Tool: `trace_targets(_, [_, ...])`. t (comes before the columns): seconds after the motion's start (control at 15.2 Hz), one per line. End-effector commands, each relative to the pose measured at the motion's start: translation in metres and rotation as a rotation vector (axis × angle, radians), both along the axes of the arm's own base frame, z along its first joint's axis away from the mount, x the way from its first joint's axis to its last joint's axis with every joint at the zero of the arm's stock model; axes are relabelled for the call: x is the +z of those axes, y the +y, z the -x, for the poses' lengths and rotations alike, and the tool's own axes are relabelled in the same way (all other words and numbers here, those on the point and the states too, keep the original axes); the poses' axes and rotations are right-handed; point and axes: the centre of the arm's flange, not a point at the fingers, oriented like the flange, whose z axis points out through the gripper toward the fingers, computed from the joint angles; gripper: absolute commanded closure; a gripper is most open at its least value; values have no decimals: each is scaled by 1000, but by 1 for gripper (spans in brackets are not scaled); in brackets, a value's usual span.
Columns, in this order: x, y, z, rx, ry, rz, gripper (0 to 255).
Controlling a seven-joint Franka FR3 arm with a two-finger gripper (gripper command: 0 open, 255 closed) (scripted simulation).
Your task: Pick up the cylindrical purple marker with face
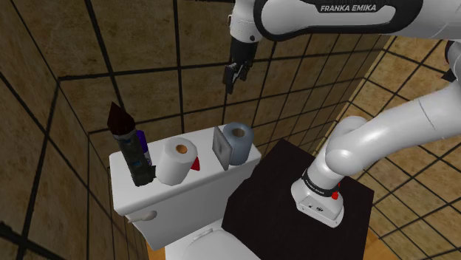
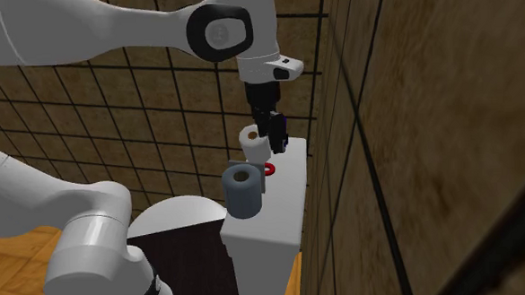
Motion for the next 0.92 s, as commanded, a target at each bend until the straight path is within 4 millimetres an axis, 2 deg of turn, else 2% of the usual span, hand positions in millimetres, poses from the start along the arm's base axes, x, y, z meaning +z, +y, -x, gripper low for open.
trace_targets(0.0, [-8,24,-11,-6,6,-8,0])
trace_targets(0.86, [-62,168,-79,-39,46,-50,0])
